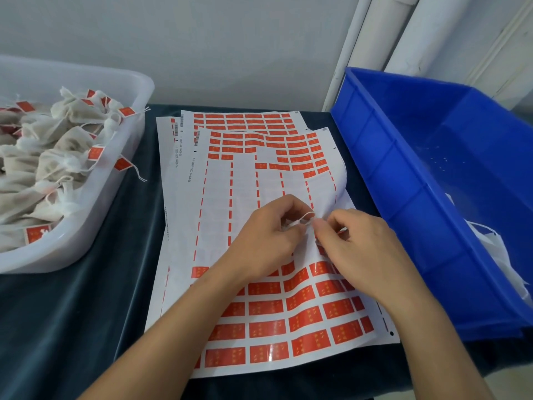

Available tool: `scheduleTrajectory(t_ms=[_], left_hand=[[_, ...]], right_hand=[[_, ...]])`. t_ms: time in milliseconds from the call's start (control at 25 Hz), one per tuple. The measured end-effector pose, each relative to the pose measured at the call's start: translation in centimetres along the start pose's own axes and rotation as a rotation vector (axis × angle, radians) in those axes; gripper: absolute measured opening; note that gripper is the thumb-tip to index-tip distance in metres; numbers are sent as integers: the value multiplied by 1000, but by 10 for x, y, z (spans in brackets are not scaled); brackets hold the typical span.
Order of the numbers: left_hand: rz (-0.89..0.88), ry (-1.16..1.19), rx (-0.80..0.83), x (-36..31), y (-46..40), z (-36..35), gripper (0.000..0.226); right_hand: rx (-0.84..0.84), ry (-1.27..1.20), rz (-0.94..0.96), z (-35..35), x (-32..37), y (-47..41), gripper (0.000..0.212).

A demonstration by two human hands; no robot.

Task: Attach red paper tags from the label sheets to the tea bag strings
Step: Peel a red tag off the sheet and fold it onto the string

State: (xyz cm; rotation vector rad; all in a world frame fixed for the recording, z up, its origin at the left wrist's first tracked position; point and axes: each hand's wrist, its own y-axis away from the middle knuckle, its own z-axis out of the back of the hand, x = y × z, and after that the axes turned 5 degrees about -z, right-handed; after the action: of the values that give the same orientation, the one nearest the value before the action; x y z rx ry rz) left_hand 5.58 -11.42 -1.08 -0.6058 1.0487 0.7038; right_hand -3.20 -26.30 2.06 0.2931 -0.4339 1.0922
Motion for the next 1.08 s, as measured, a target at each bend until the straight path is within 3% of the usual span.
scheduleTrajectory(t_ms=[240, 560, 760, 1080], left_hand=[[-14, -7, 0, 0, 0, -1, 15], [-15, -9, 12, 2, 0, -1, 19], [-13, -1, 5, 1, 1, 0, 15], [43, -57, -85, 3, -2, -2, 5]], right_hand=[[-128, 196, 10, -3, 5, 2, 37], [-108, 345, 32, 1, 7, 4, 37], [-59, 167, 40, 5, -1, 3, 25], [4, -99, -92, 15, -24, 3, 21]])
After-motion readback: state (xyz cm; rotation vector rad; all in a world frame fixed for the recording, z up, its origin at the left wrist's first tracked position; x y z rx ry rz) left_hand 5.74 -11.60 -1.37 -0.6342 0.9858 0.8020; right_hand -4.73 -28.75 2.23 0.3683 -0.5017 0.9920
